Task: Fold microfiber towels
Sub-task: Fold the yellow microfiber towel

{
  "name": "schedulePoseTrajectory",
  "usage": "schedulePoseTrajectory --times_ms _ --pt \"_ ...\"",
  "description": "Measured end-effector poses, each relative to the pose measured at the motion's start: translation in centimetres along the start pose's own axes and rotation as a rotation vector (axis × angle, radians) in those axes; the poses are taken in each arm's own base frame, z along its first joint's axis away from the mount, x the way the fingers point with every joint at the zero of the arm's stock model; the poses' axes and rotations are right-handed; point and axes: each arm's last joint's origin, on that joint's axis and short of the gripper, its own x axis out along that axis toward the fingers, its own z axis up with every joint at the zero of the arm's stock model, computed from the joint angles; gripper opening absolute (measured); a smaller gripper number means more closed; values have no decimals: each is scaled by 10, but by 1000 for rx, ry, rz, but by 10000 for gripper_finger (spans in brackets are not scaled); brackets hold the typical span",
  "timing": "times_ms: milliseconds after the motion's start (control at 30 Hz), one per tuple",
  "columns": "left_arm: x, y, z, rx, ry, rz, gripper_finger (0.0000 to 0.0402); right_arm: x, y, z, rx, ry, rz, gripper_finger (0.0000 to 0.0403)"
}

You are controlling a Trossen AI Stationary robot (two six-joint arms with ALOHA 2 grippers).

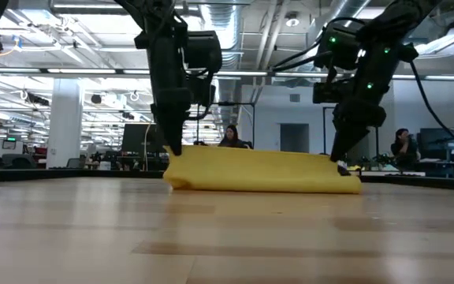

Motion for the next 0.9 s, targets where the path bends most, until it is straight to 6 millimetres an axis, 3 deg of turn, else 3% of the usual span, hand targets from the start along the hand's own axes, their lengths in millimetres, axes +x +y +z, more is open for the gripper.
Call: schedulePoseTrajectory --times_ms 300,500,767,900 --pt "0 9 7 -7 -75 105 0 1 -5 0 -14 3 -13 25" --pt "0 9 9 7 -93 109 0 1 -7 -1 3 6 -17 58" --pt "12 12 11 -18 -70 147 1 1 -7 0 28 2 -16 151" --pt "15 14 10 -26 -54 153 23 1 -7 -1 29 4 -14 206"
